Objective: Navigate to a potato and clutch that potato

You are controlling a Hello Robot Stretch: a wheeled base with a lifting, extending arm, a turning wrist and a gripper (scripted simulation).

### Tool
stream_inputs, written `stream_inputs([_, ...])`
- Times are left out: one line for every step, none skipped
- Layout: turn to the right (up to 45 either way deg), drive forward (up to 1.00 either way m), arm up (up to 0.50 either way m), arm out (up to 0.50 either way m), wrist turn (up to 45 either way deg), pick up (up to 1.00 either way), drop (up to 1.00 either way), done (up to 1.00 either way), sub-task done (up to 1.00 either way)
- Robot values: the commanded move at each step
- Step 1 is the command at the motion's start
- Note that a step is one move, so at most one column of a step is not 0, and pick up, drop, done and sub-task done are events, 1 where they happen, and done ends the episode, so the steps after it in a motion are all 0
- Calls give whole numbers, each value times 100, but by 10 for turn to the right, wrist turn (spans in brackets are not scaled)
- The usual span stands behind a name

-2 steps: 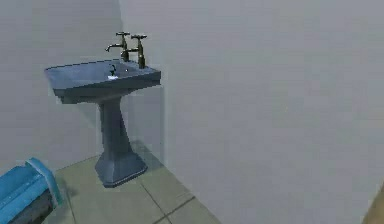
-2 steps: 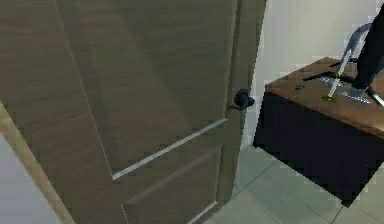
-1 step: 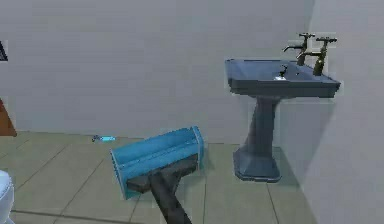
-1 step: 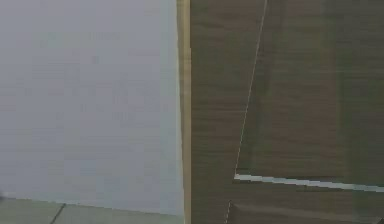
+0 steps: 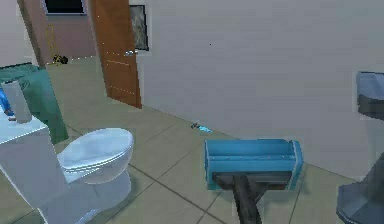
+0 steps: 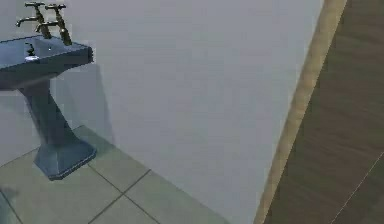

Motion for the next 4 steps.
stream_inputs([0,100,0,0,0,0,0,0,0])
stream_inputs([-90,0,0,0,0,0,0,0,0])
stream_inputs([0,35,0,0,0,0,0,0,0])
stream_inputs([0,20,0,0,0,0,0,0,0])
